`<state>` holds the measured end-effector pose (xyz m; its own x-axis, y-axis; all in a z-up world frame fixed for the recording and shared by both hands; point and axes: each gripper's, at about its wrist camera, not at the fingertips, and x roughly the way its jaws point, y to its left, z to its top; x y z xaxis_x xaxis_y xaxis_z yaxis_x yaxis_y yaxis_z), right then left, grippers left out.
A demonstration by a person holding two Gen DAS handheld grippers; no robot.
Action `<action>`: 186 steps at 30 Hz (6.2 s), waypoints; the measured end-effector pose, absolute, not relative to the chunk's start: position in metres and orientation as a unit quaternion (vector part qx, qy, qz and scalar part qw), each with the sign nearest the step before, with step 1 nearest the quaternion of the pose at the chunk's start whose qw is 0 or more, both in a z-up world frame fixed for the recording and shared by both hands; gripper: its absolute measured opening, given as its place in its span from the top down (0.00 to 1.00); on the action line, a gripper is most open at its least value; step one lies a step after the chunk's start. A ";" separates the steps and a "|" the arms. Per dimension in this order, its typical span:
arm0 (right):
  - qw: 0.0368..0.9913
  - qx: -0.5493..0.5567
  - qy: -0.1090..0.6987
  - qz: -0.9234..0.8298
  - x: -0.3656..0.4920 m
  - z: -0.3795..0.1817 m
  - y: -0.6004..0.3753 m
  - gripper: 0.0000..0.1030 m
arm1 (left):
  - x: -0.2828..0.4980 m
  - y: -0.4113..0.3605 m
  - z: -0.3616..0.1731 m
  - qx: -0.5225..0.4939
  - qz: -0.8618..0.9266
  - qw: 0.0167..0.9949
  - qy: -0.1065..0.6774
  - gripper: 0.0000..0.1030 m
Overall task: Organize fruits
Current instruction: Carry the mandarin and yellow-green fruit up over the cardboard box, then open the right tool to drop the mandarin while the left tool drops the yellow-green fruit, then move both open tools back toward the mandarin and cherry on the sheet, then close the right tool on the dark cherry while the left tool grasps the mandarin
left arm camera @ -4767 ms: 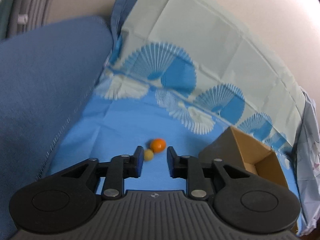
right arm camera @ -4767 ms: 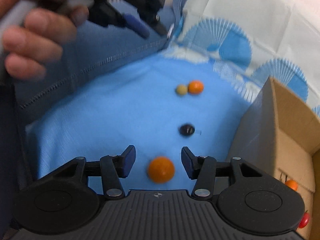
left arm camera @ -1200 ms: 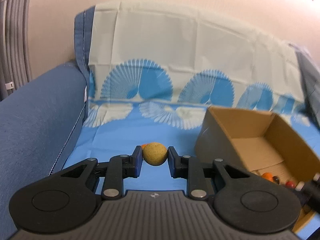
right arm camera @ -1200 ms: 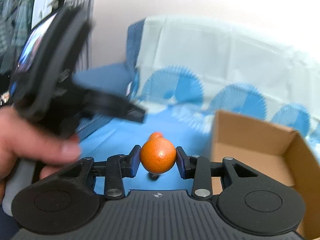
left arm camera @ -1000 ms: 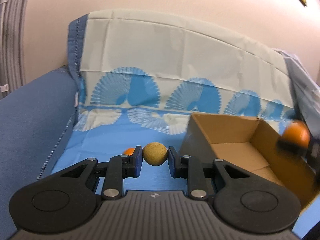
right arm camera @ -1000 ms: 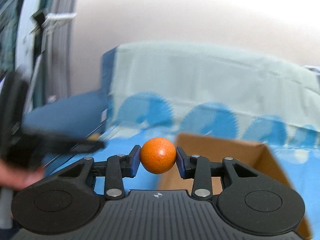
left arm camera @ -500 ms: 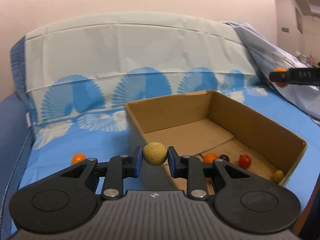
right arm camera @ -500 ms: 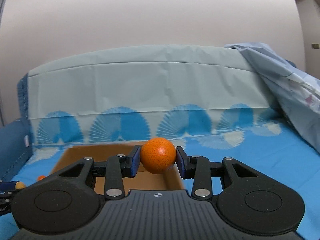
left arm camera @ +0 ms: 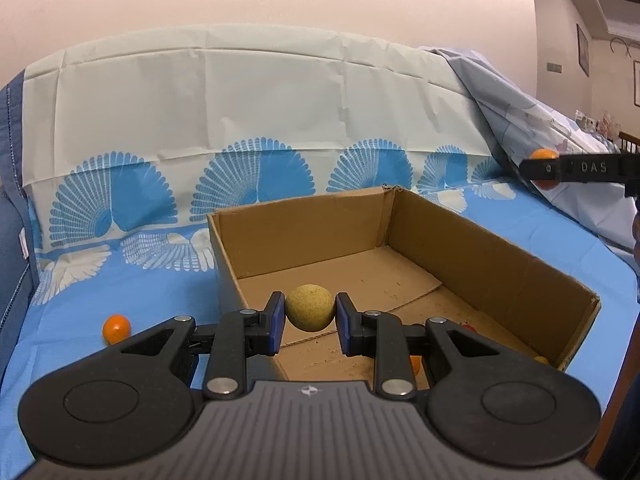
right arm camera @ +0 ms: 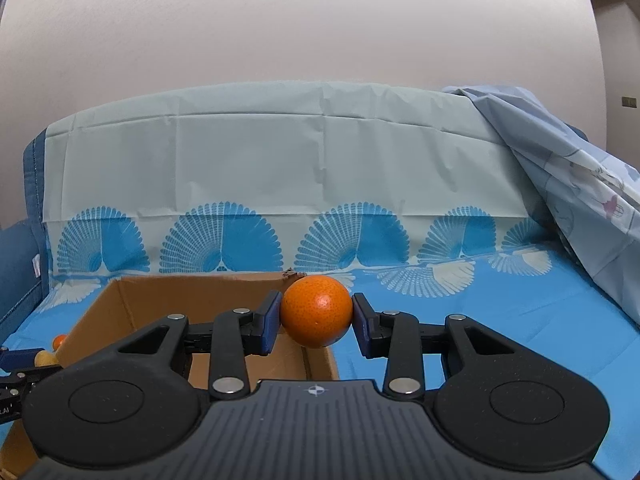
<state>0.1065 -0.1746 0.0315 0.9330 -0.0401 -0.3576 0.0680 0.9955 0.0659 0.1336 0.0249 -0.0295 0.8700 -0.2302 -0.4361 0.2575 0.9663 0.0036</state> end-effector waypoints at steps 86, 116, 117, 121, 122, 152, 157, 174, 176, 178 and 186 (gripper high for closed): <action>0.981 0.001 0.193 -0.006 0.114 0.030 -0.149 0.62 | 0.114 0.003 -0.029 0.060 -0.208 0.956 0.200 0.70; 0.984 0.017 0.173 0.047 0.110 0.042 -0.068 0.37 | 0.125 0.109 0.020 0.111 -0.101 0.973 0.178 0.60; 0.983 0.018 0.173 0.053 0.110 0.042 -0.063 0.38 | 0.128 0.121 0.023 0.110 -0.094 0.973 0.179 0.60; 0.981 0.029 0.177 0.072 0.116 0.040 -0.046 0.48 | 0.140 0.163 0.005 0.061 -0.044 0.973 0.219 0.63; 0.980 0.035 0.180 0.078 0.117 0.039 -0.041 0.56 | 0.146 0.174 0.006 0.034 -0.023 0.972 0.230 0.66; 0.924 -0.097 0.320 0.187 0.152 -0.044 0.154 0.64 | 0.202 0.257 -0.023 -0.128 0.085 0.942 0.298 0.66; 0.921 -0.082 0.353 0.145 0.172 -0.061 0.159 0.55 | 0.211 0.256 -0.031 -0.116 0.084 0.940 0.311 0.66; 0.907 -0.019 0.407 0.108 0.205 -0.085 0.167 0.76 | 0.258 0.216 -0.053 -0.037 0.034 0.948 0.315 0.38; 0.908 -0.018 0.405 0.107 0.204 -0.082 0.166 0.76 | 0.275 0.212 -0.064 -0.033 0.007 0.943 0.330 0.34; 0.905 -0.018 0.411 0.107 0.204 -0.084 0.165 0.76 | 0.288 0.206 -0.072 -0.002 0.001 0.943 0.334 0.34; 0.898 -0.025 0.427 0.102 0.203 -0.089 0.167 0.76 | 0.310 0.203 -0.102 0.013 -0.010 0.931 0.364 0.31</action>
